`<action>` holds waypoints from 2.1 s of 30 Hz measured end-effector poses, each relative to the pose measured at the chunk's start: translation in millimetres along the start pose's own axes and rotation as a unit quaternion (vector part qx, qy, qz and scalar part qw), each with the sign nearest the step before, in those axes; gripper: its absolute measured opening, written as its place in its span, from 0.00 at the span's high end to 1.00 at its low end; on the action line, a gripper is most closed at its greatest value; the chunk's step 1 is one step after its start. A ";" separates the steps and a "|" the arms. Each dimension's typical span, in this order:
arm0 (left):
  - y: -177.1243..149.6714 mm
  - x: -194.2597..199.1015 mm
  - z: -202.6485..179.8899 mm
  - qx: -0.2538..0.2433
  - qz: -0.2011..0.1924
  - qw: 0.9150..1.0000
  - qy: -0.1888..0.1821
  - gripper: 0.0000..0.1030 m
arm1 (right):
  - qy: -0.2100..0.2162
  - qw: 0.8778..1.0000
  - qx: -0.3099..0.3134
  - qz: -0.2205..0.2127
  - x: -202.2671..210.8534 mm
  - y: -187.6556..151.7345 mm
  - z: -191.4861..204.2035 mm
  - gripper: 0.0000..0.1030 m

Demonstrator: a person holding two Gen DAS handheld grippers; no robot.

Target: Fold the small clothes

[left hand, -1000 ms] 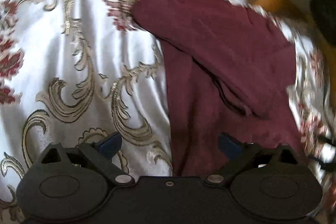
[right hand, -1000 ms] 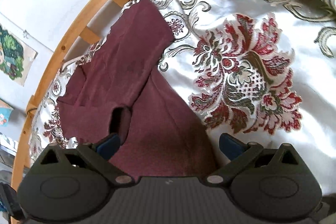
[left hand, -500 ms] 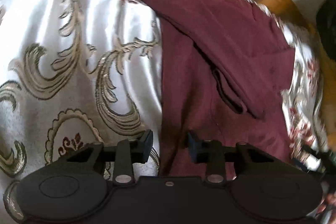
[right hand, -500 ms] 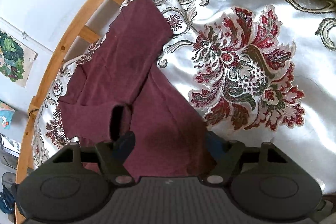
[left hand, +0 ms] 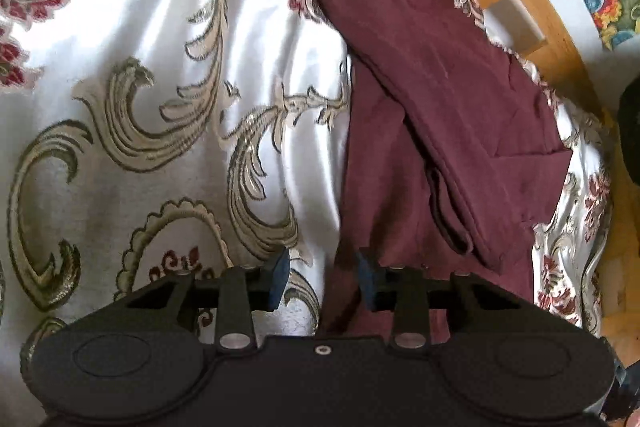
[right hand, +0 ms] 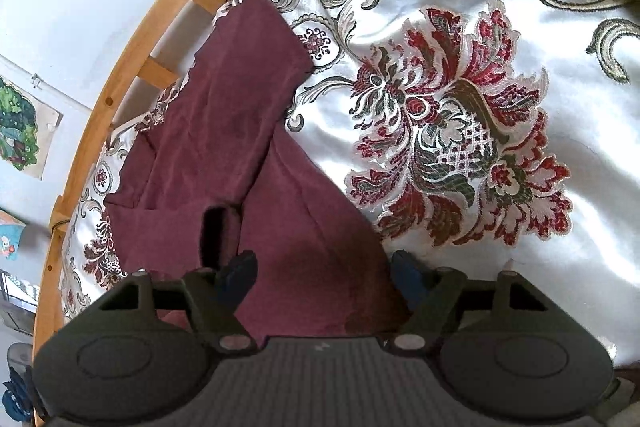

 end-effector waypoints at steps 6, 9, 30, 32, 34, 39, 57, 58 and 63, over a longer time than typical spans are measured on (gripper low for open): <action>-11.2 -15.7 -15.8 -0.062 0.029 0.998 0.000 0.63 | -0.008 1.000 0.019 0.004 -3.3 -4.6 7.5 0.24; -13.7 -23.1 -17.5 -0.075 0.037 0.996 0.004 0.63 | -0.031 0.998 0.055 0.023 -10.1 -11.8 13.5 0.31; 17.1 39.1 -0.8 -0.130 0.000 0.991 0.040 0.95 | -0.054 0.987 0.150 -0.025 40.8 -12.2 22.3 0.94; 14.8 34.9 -1.8 -0.145 0.007 0.988 0.049 0.91 | -0.072 0.983 0.166 -0.017 32.5 -18.0 22.6 0.94; 14.8 35.0 -1.6 -0.149 0.005 0.987 0.062 0.83 | -0.081 0.981 0.179 -0.010 28.9 -22.4 23.3 0.92; 16.5 51.3 -5.1 -0.155 -0.032 0.985 0.073 0.32 | -0.078 0.977 0.198 -0.024 32.0 -26.2 29.7 0.57; -38.0 49.2 -88.5 -0.383 -0.065 0.921 0.011 0.01 | -0.132 0.786 0.604 0.015 13.2 -151.3 119.0 0.02; -40.4 47.8 -90.0 -0.389 -0.062 0.919 0.009 0.01 | -0.141 0.777 0.614 0.018 9.7 -155.6 119.1 0.02; -49.9 41.8 -95.7 -0.411 -0.047 0.911 -0.001 0.01 | -0.193 0.757 0.624 0.017 -5.6 -154.3 110.6 0.02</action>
Point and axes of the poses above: each gripper's, at about its wrist camera, not at the fingertips, and x roughly against the way its jaws point, z to its left, y to its top, the point moved 8 cm from there along -x, roughly the way its jaws point, and after that the axes turned 6 degrees about -y, right-handed, at the moved point
